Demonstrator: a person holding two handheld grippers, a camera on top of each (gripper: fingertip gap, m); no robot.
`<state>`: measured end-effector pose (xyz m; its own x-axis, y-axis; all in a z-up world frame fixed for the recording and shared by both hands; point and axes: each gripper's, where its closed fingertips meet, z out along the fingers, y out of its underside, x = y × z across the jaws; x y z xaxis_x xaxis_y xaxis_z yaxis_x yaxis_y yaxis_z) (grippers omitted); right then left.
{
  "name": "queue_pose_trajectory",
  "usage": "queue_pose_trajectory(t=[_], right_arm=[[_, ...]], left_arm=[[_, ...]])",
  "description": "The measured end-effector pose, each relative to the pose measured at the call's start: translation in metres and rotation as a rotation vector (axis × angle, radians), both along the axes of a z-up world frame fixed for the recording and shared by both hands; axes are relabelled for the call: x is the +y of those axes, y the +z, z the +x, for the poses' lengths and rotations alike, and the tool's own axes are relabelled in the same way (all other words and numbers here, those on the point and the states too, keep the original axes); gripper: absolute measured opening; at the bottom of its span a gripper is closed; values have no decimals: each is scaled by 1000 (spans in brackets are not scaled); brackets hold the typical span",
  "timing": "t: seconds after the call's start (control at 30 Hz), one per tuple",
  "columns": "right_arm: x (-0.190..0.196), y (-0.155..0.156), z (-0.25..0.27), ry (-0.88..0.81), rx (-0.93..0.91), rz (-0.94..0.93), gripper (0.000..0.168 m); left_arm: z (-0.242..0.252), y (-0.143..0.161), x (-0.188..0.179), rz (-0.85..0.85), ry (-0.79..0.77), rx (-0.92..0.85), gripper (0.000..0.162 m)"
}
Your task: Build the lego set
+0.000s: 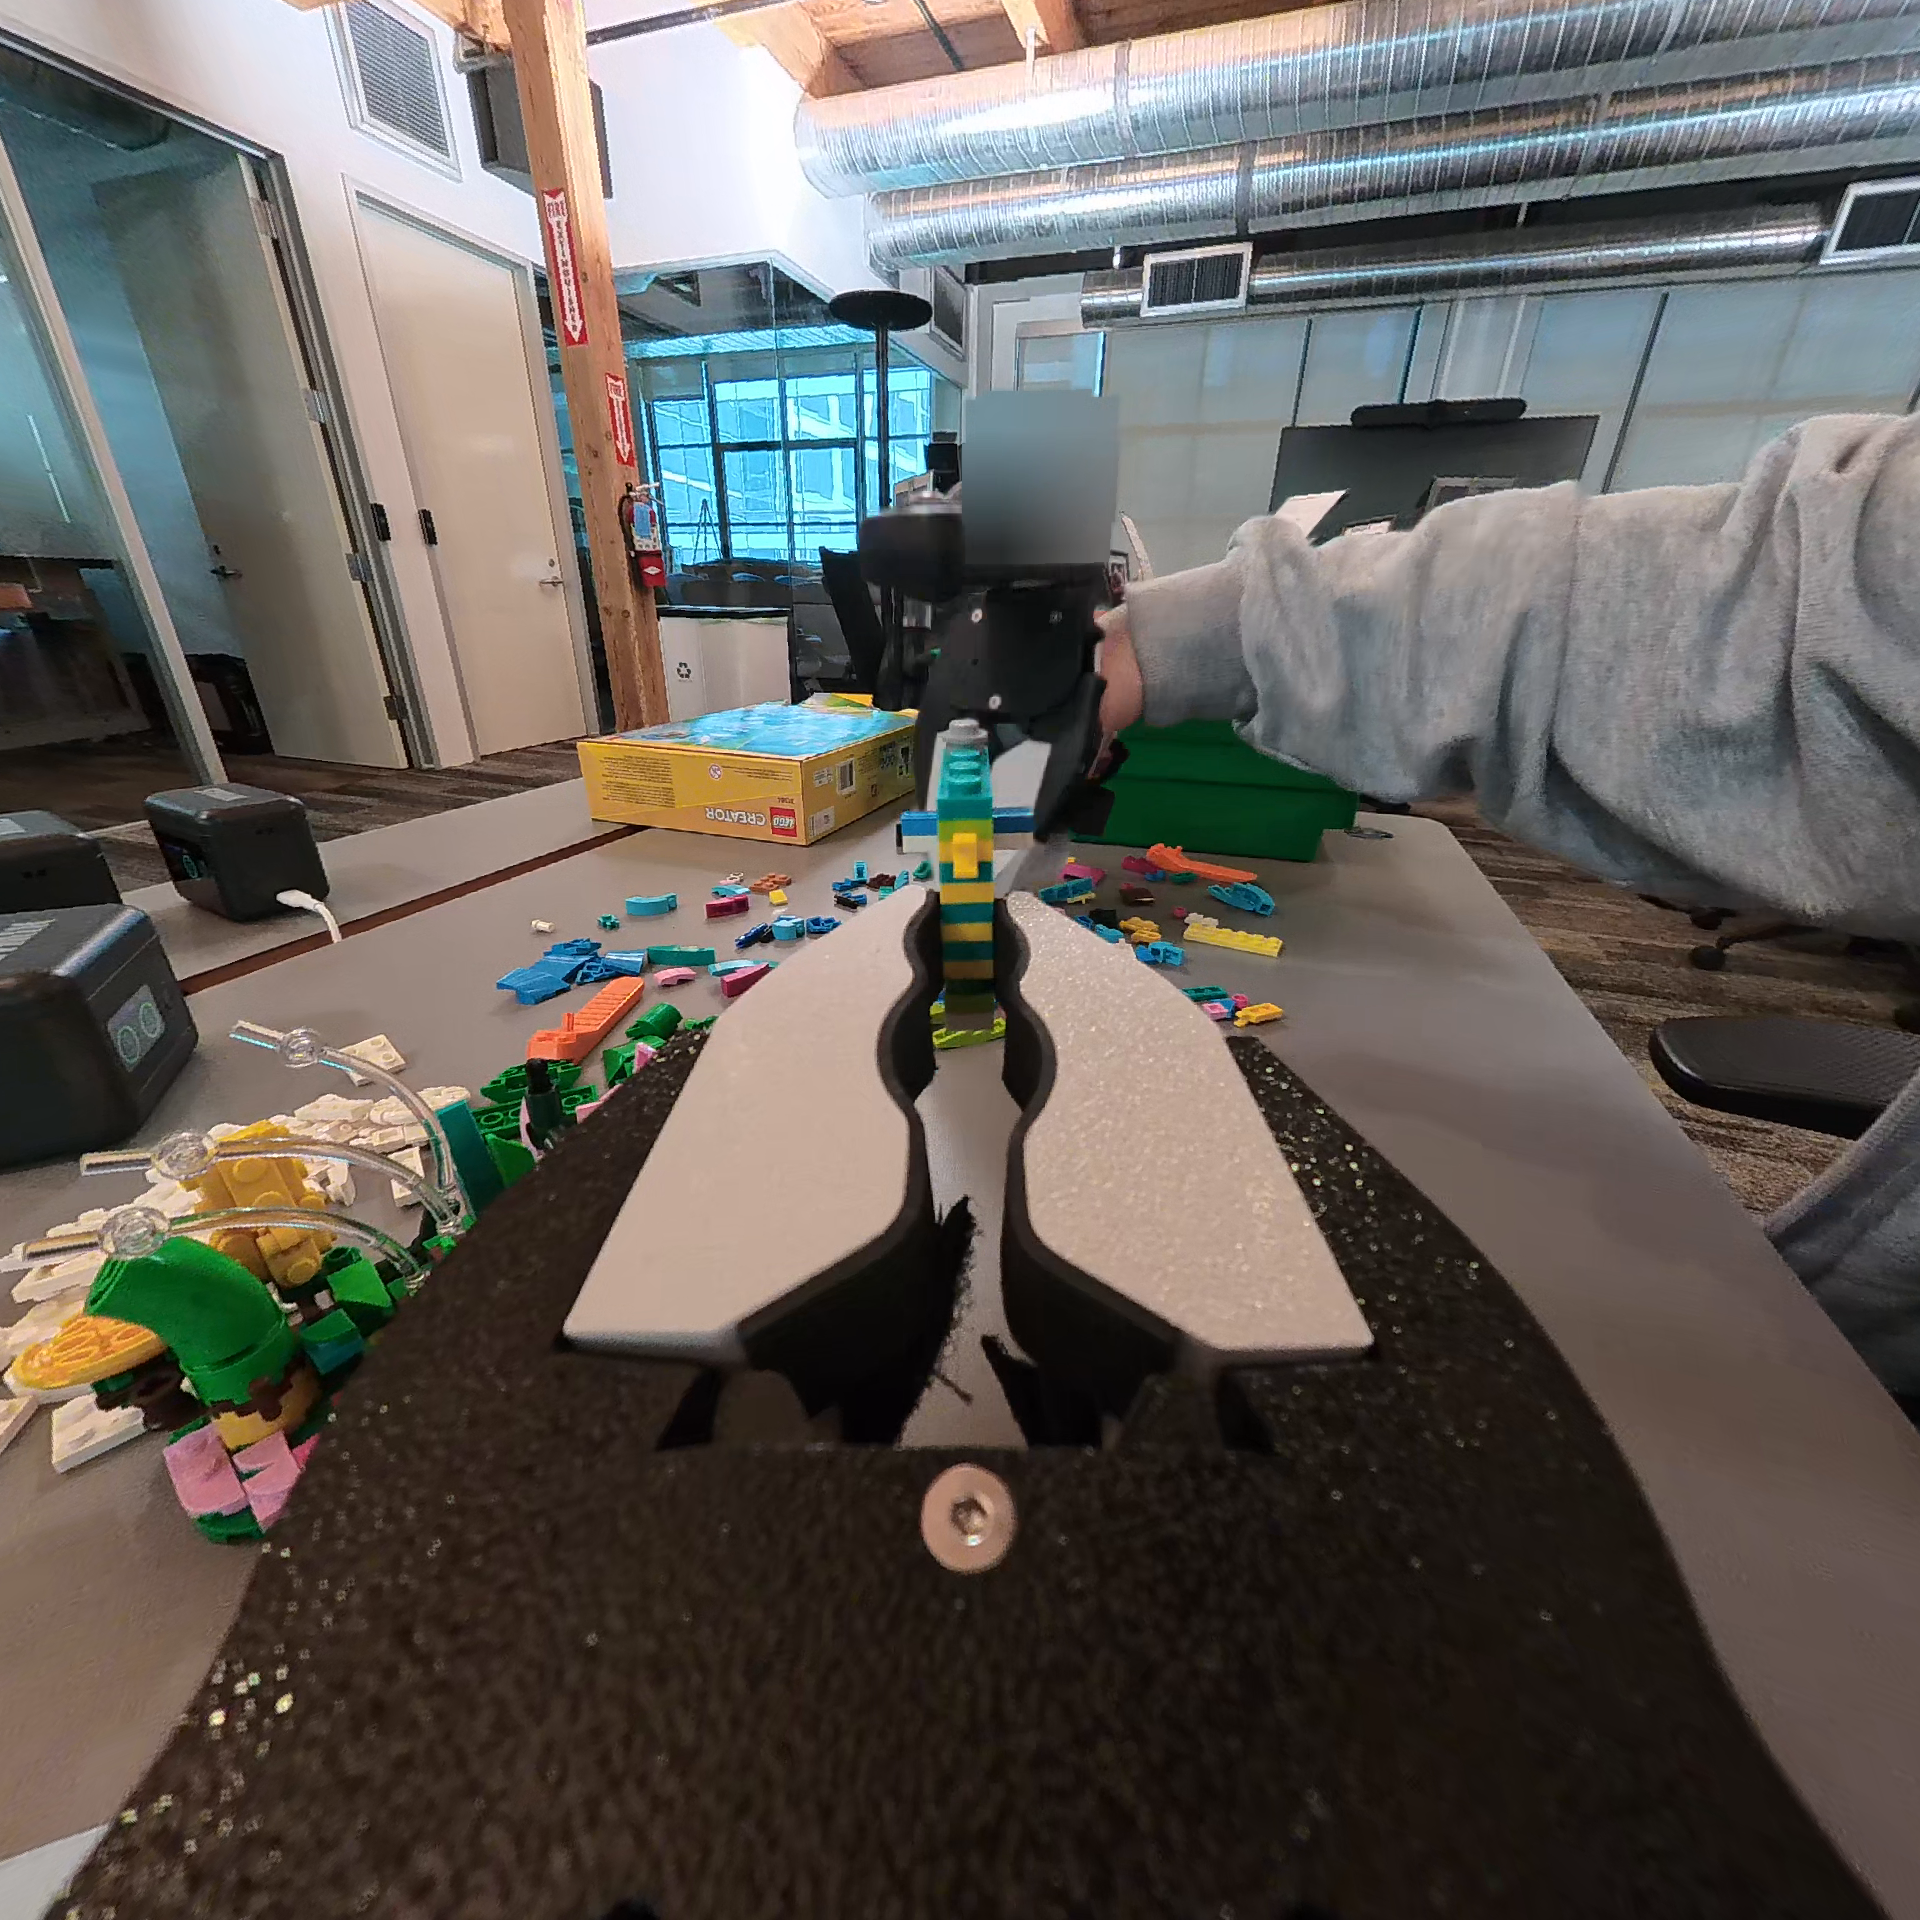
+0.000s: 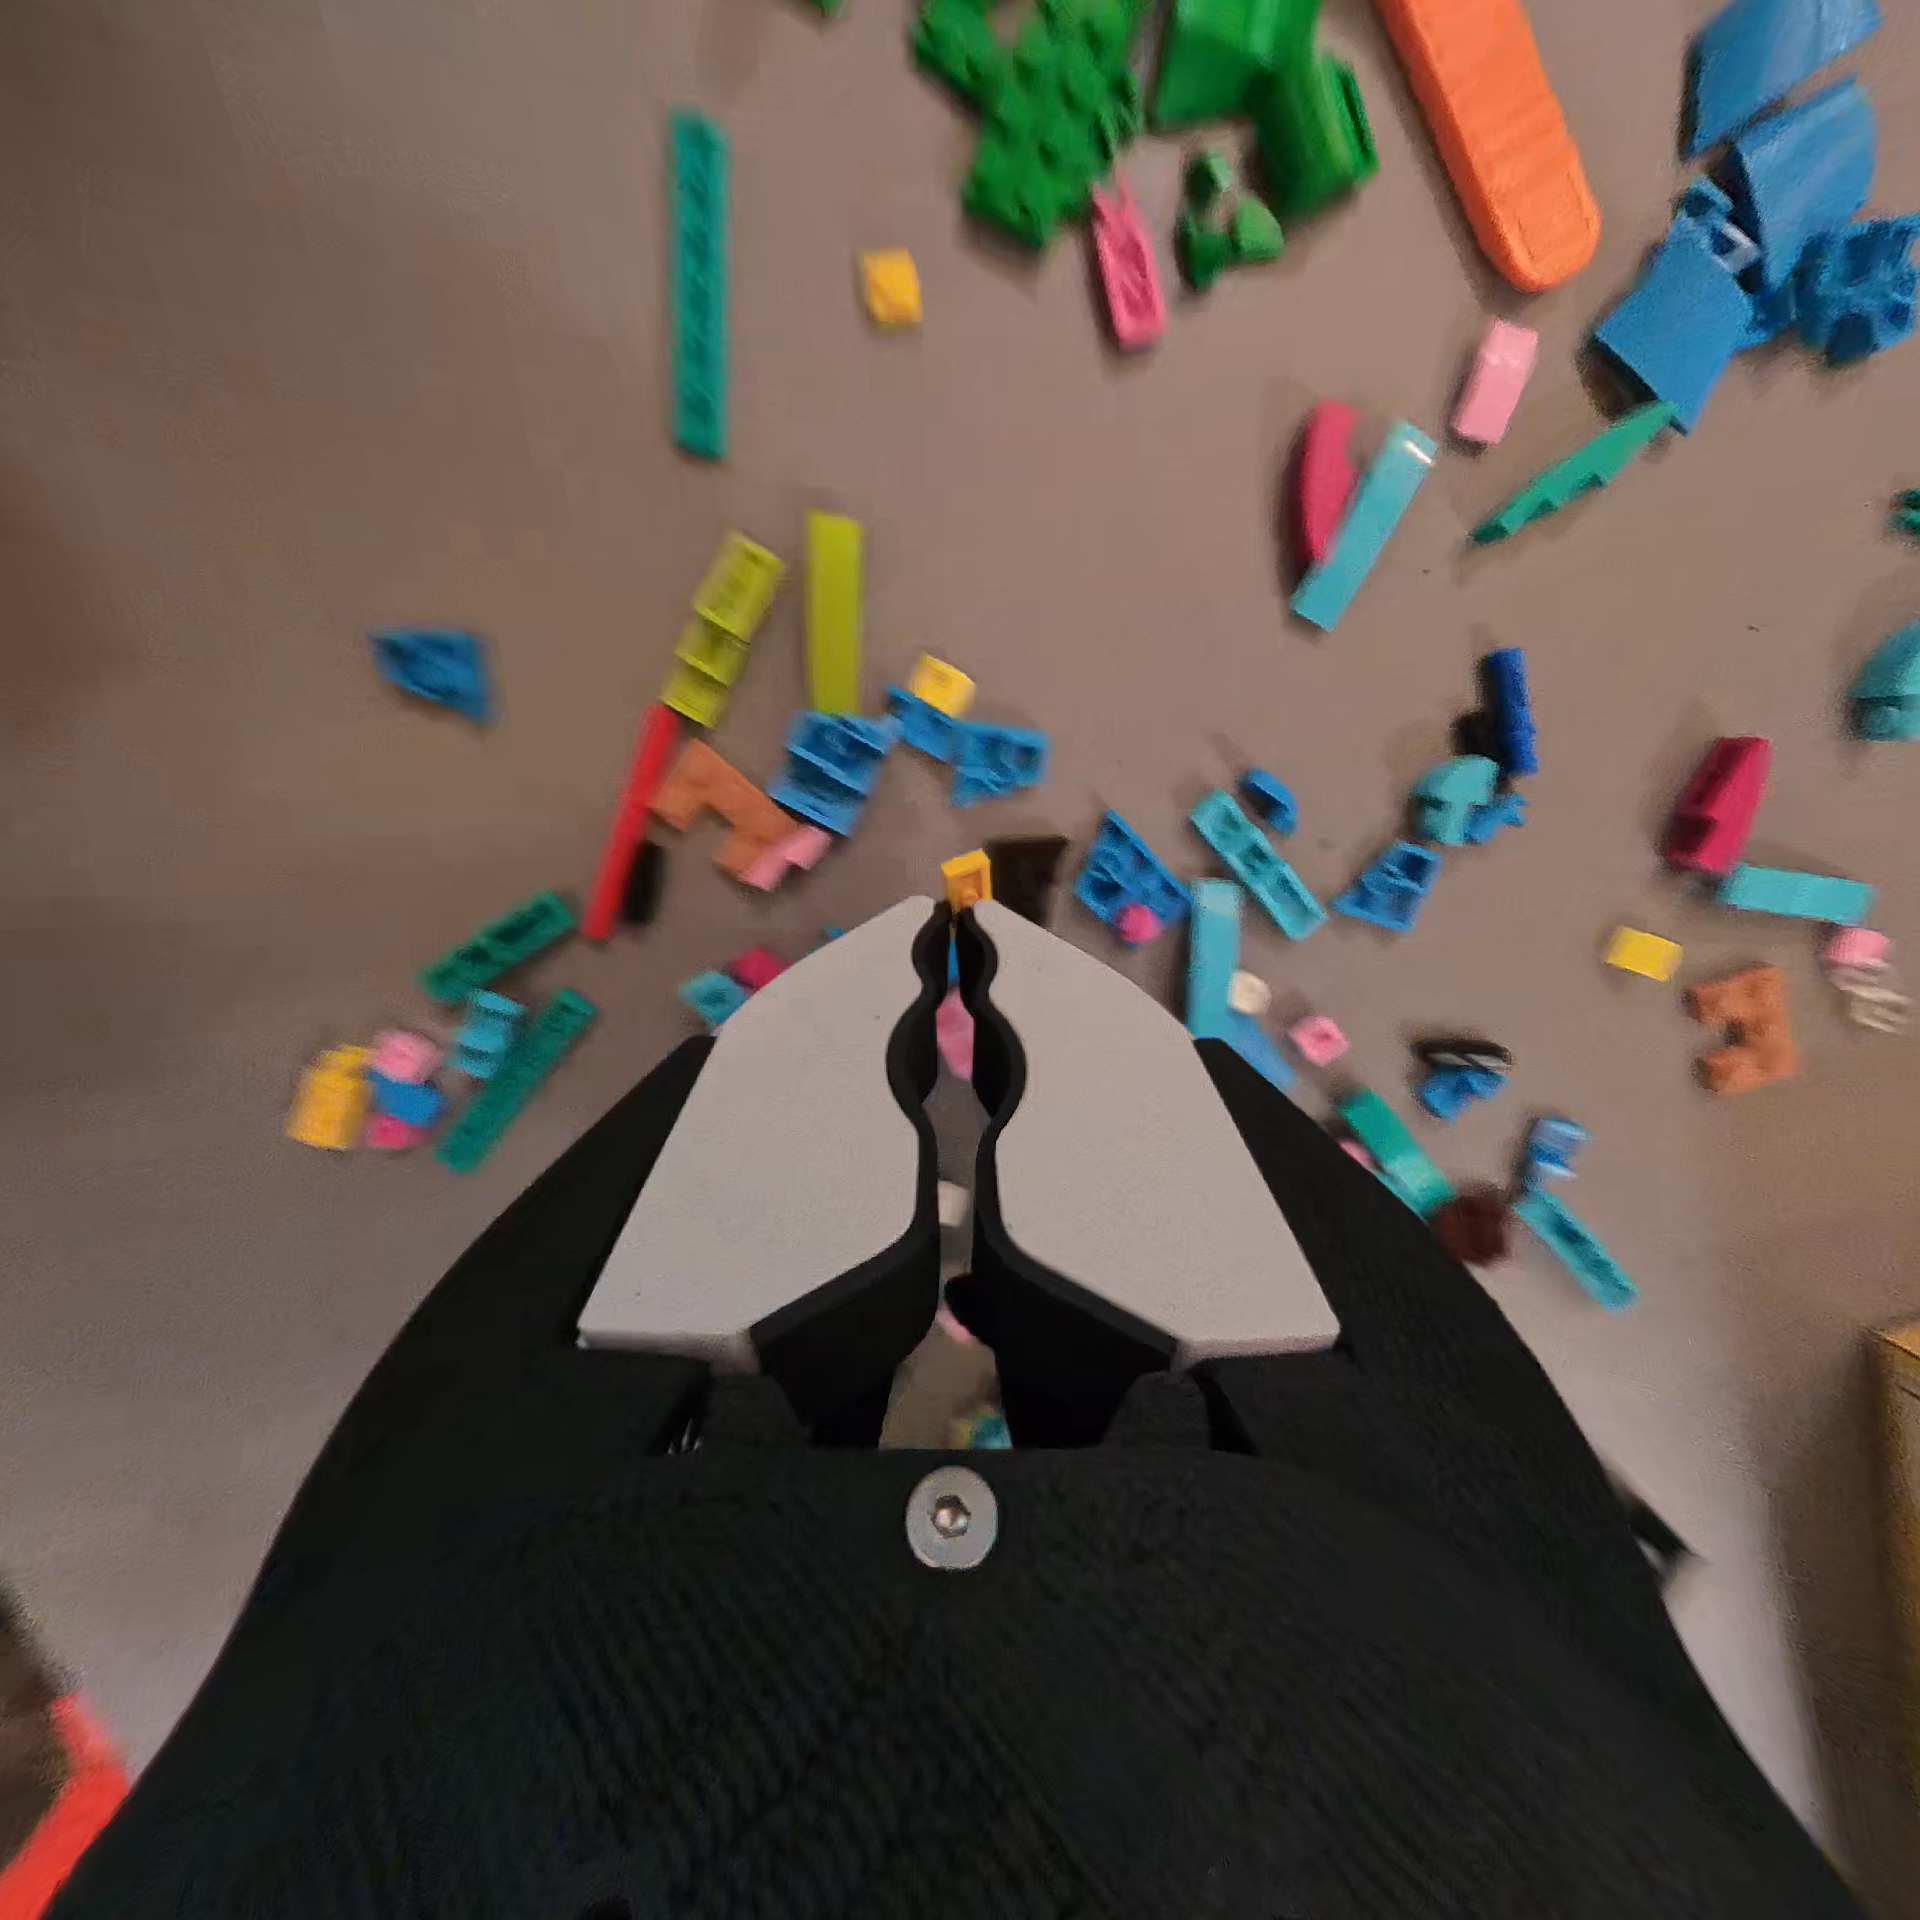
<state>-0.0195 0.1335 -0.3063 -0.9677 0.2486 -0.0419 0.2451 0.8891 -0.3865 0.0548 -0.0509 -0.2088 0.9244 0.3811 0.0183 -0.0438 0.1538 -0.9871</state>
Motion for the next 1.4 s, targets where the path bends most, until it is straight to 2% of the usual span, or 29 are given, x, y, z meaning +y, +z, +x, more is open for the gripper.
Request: queue_pose_trajectory(t=[0.1, 0.2, 0.27, 0.37, 0.43, 0.57, 0.73, 0.93, 1.07, 1.13, 1.27, 1.4], right_arm=[[-32, 16, 41, 26, -216, -153, 0], [-48, 12, 83, 112, -380, -133, 0], [-57, 5, 97, 151, -409, -108, 0], [-82, 13, 108, 214, -358, -181, 0], [-97, 18, 109, 258, -245, -196, 0], [-114, 25, 115, 370, -43, -126, 0], [-126, 39, 120, 441, 73, -109, 0], [-120, 41, 116, 417, 61, -89, 0], [-96, 22, 112, 400, 10, 104, 0], [-97, 15, 111, 393, 17, 130, 0], [-107, 7, 117, 402, 48, 81, 1], [-117, -2, 127, 369, 46, 3, 12]], left_arm=[[1, 0, 1, -2, -9, -2, 8], [10, -4, 8, -21, -103, -30, 8], [21, -13, 19, -91, -213, -76, 8], [30, -25, 28, -204, -237, -65, 8], [36, -32, 33, -278, -252, -34, 8], [40, -41, 37, -359, -235, 10, 8], [40, -51, 38, -434, -237, -14, 8], [31, -54, 35, -445, -185, -53, 8], [21, -48, 30, -399, -113, -53, 8], [12, -43, 25, -372, -48, -34, 8], [4, -37, 18, -328, 0, -24, 8], [3, -35, 16, -311, 1, -32, 8]])
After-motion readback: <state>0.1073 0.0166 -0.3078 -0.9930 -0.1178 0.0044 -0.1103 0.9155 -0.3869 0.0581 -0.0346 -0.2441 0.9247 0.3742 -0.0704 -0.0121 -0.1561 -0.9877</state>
